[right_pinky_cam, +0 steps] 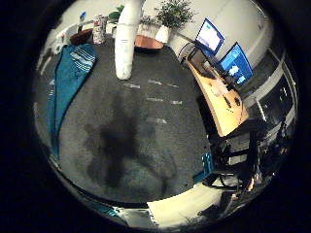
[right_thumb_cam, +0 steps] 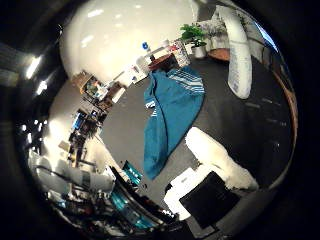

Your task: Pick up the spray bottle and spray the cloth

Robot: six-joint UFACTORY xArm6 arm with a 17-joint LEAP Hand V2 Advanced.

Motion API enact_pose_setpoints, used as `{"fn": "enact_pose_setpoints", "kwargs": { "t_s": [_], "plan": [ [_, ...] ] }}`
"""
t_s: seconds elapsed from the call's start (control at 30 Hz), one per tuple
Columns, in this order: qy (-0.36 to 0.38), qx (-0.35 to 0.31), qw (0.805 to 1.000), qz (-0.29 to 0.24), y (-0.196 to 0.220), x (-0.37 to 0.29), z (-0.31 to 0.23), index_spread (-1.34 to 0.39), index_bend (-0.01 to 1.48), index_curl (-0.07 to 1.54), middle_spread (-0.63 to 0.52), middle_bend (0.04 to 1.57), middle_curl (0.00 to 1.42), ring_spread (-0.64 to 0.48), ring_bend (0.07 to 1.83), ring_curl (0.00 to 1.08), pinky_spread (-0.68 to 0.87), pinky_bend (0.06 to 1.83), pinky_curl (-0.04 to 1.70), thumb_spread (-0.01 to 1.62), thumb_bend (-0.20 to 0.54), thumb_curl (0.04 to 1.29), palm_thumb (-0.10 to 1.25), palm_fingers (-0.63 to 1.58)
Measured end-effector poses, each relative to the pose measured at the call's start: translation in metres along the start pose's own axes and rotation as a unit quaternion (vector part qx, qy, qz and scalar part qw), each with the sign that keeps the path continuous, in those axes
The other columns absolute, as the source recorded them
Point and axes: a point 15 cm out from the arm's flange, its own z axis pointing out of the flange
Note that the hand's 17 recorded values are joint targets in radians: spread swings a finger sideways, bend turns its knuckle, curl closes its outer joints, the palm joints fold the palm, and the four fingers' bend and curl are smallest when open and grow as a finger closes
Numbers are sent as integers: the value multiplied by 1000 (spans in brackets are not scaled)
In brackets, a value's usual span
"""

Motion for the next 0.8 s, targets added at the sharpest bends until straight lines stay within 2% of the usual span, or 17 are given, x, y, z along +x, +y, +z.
{"fn": "enact_pose_setpoints", "kwargs": {
  "t_s": [0.8],
  "plan": [
    [2,2,1000,6,-4,3,-2,-346,223,390,113,181,279,190,181,173,384,203,324,1146,-17,313,791,137]
  ]
}}
